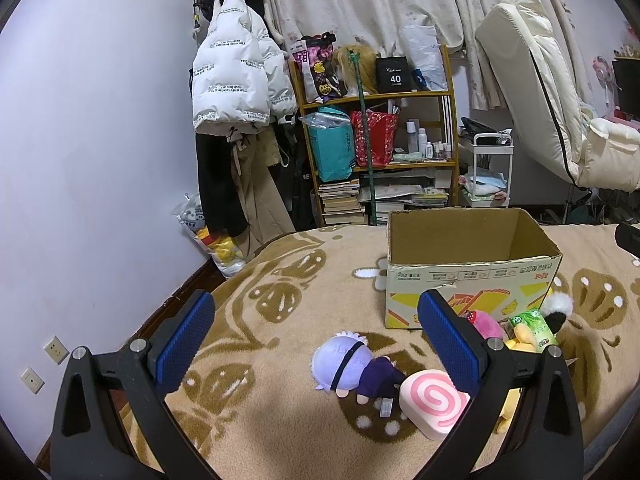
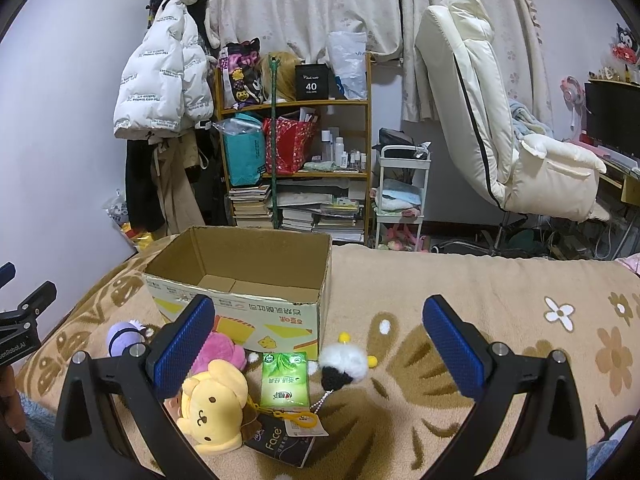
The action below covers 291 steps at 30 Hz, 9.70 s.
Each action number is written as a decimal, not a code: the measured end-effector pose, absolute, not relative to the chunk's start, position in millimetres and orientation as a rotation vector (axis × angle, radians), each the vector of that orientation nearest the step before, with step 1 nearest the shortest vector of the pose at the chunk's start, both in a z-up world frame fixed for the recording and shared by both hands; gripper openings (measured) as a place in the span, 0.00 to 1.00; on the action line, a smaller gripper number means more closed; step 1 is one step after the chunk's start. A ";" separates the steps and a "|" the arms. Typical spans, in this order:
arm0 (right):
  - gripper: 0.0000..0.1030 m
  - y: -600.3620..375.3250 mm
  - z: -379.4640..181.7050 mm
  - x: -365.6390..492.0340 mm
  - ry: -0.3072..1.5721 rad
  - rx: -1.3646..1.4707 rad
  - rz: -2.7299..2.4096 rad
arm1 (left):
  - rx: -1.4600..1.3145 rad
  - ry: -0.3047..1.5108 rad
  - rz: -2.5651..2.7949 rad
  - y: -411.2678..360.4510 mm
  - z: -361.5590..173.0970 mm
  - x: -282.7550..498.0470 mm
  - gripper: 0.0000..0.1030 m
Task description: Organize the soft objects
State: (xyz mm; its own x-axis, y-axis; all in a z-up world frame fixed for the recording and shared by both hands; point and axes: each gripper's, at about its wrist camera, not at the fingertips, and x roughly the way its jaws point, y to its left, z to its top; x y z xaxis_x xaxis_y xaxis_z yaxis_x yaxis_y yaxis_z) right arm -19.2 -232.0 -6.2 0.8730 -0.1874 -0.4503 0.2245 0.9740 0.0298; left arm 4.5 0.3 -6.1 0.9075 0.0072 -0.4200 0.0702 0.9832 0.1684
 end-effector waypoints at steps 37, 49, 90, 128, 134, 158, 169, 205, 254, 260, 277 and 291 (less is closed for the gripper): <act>1.00 -231.7 -6.8 -18.5 0.468 0.080 -0.215 | 0.193 0.439 -0.031 3.8 -9.2 3.5 0.98; 1.00 -231.5 -7.1 -18.8 0.468 0.079 -0.214 | 0.193 0.440 -0.030 2.7 -7.6 3.6 0.98; 1.00 -237.9 -40.6 37.2 0.606 0.064 -0.240 | 0.171 0.661 -0.001 2.4 -45.7 72.5 0.98; 0.57 -287.0 -138.8 87.8 1.040 0.308 -0.247 | 0.161 1.014 0.000 -2.9 -135.0 131.4 0.96; 0.57 -287.6 -144.9 91.7 1.046 0.323 -0.236 | 0.141 1.025 0.000 -1.3 -136.8 134.5 0.96; 0.57 -298.5 -168.5 114.0 1.085 0.365 -0.238 | 0.033 1.091 -0.062 5.7 -147.1 142.5 0.83; 0.57 -298.1 -171.7 116.2 1.093 0.361 -0.243 | 0.034 1.103 -0.097 1.9 -149.7 140.5 0.73; 0.37 -278.1 -132.8 79.8 0.965 0.378 -0.179 | -0.030 0.927 -0.110 5.1 -108.5 120.6 0.57; 0.37 -249.6 18.5 72.9 0.325 0.117 -0.003 | 0.173 0.313 -0.170 -91.4 8.5 107.9 0.58; 0.37 -253.2 -3.2 91.2 0.388 0.142 0.011 | 0.183 0.356 -0.196 -102.7 -3.7 120.9 0.58; 0.39 -248.4 -47.9 117.5 0.531 0.176 0.056 | 0.185 0.506 -0.211 -110.8 -35.8 149.9 0.62; 0.56 -256.2 -47.4 113.9 0.511 0.213 0.045 | 0.234 0.507 -0.199 -112.5 -40.7 141.9 0.83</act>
State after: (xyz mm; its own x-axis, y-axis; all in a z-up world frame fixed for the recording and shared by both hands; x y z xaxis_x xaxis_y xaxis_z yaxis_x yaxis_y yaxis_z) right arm 113.9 -256.2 -47.4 0.8716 0.0960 -0.4808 0.0102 0.9769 0.2135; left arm 141.9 -112.5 -40.7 0.8557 -0.1303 -0.5009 0.2455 0.9542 0.1711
